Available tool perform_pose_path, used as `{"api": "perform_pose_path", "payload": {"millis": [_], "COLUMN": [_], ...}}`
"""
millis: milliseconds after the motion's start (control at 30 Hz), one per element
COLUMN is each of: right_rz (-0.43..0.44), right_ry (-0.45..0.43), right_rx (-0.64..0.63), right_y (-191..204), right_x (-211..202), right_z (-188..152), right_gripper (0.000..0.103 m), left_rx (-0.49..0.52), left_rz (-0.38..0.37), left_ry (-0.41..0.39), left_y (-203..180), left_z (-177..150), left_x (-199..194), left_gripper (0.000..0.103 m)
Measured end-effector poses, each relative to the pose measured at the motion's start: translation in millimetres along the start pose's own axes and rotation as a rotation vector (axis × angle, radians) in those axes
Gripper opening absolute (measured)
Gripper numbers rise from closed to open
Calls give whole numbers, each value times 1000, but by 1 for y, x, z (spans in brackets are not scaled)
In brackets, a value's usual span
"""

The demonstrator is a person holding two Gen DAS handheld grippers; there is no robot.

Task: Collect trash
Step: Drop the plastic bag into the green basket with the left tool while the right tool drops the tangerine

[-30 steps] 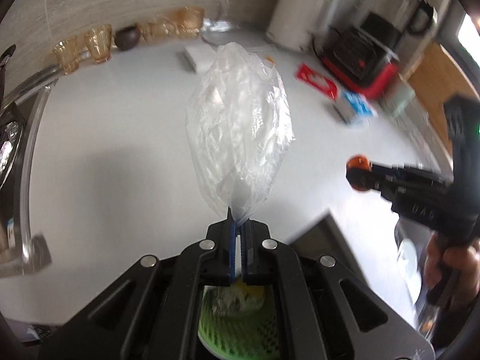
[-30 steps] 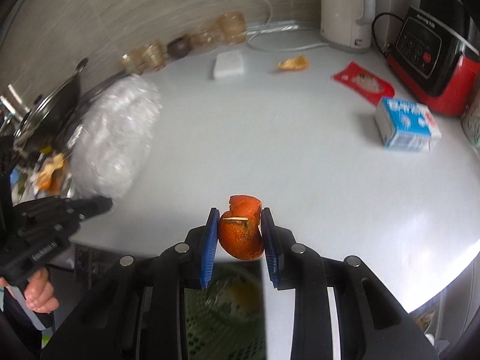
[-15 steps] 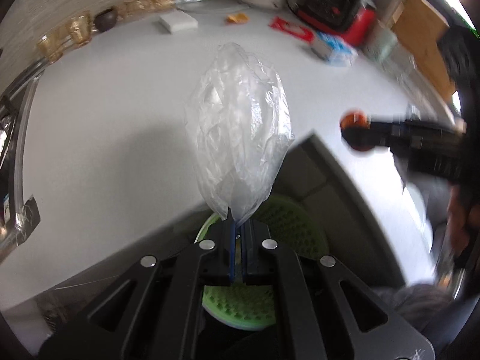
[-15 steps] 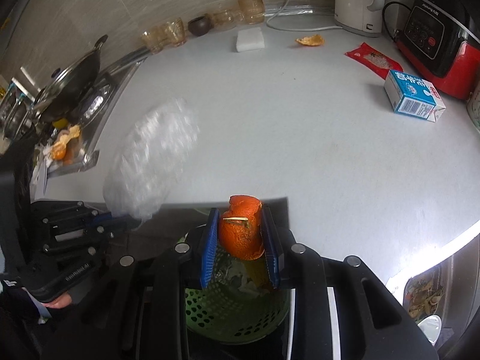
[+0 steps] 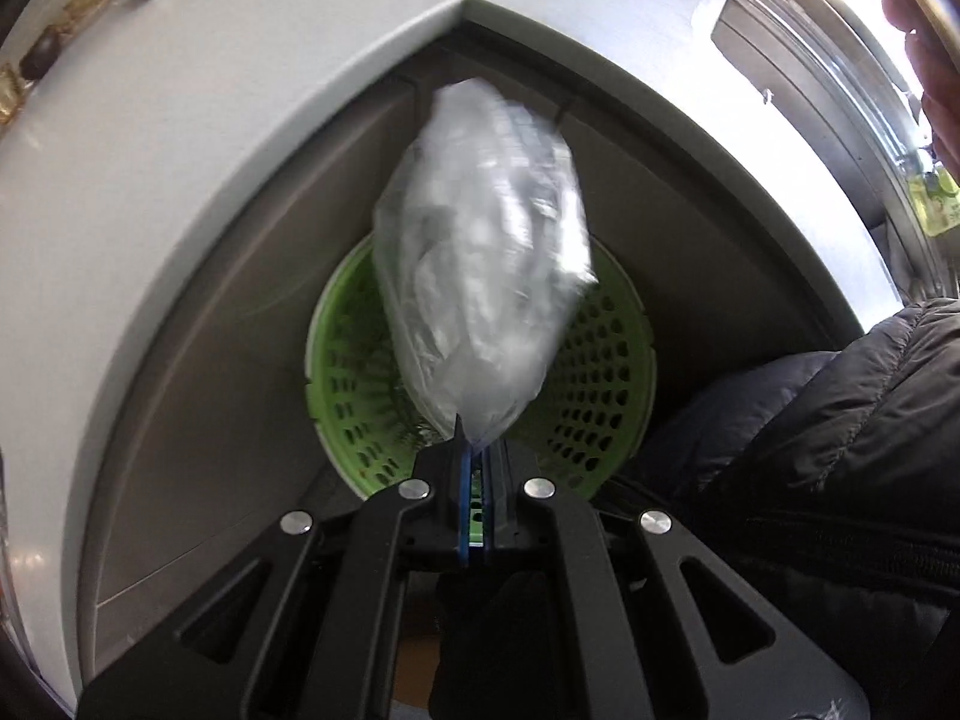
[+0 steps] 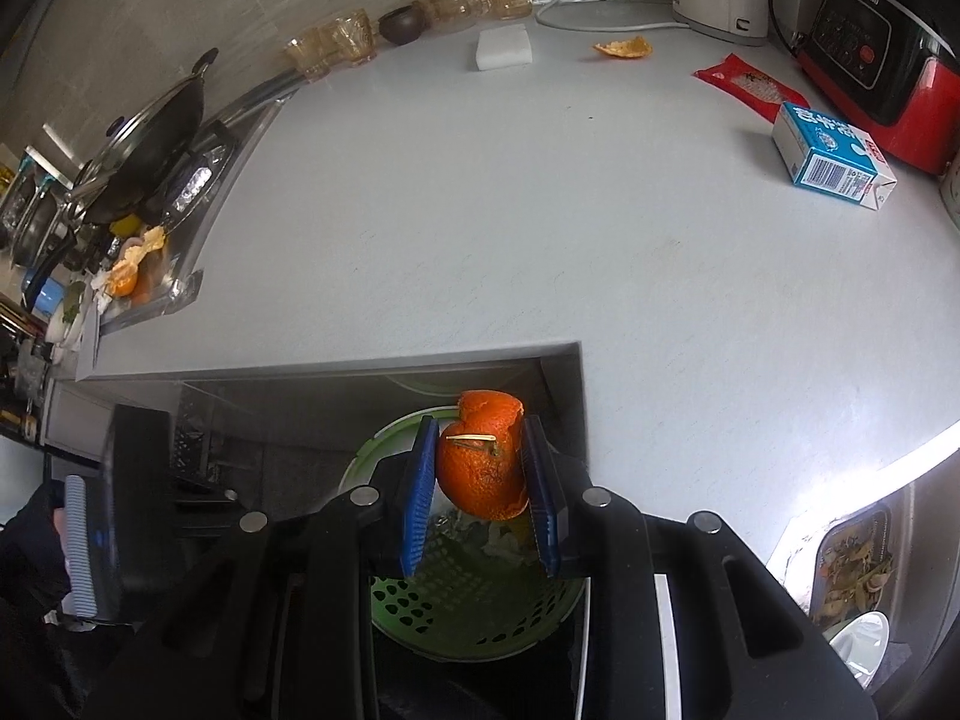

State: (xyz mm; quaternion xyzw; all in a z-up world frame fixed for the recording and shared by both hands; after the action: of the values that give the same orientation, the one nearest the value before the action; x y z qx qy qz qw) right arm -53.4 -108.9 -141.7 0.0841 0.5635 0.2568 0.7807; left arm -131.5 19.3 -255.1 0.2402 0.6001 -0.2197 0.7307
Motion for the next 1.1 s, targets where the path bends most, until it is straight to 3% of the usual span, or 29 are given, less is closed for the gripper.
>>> {"api": "perform_pose_path", "payload": {"millis": [200,267,300,333,467,633,1000,1067,1100], "right_rz": [28,34,39,42,57,69,92,77,53], "right_ry": [14,20,26,29,46,73,203,243,251], "right_rx": [10,14,14,13,9,-22,-109,-137,-150], "right_y": [0,0,0,1,2,7,25,29,30], "right_x": [2,4,5,5,7,8,38,47,50], "right_z": [-6,-9,-10,-11,-15,-21,-45,-52,-54], "right_gripper": [29,29,29,29,29,29,32,59,64], "left_rx": [-18,-25,-31,-41,-49,-107,-407,-437,-442], "left_rz": [-13,1,13,39,53,126,238,266,271], "left_ry": [14,17,12,-1,-22,-48,-101,-99,-99], "left_y": [4,5,4,5,11,27,99,104,105], "left_z": [-1,1,2,2,2,4,12,13,13], "left_x": [0,-1,-1,-4,-13,-27,-51,-51,-50], "left_gripper": [7,30,56,66,68,85,91,91,91]}}
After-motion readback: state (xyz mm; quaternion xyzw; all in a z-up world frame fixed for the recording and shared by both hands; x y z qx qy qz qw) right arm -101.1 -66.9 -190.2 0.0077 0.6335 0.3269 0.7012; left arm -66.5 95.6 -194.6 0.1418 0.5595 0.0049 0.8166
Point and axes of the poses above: each gripper's, at about its wrist camera, not at the fingertips, and x roughly the way its jaws point, y to its left, z to its top, the point moved 2 cm from there along x, roughly the way its jaws point, and after that the axes turned 12 degrees about z, right-handed, at the moved point
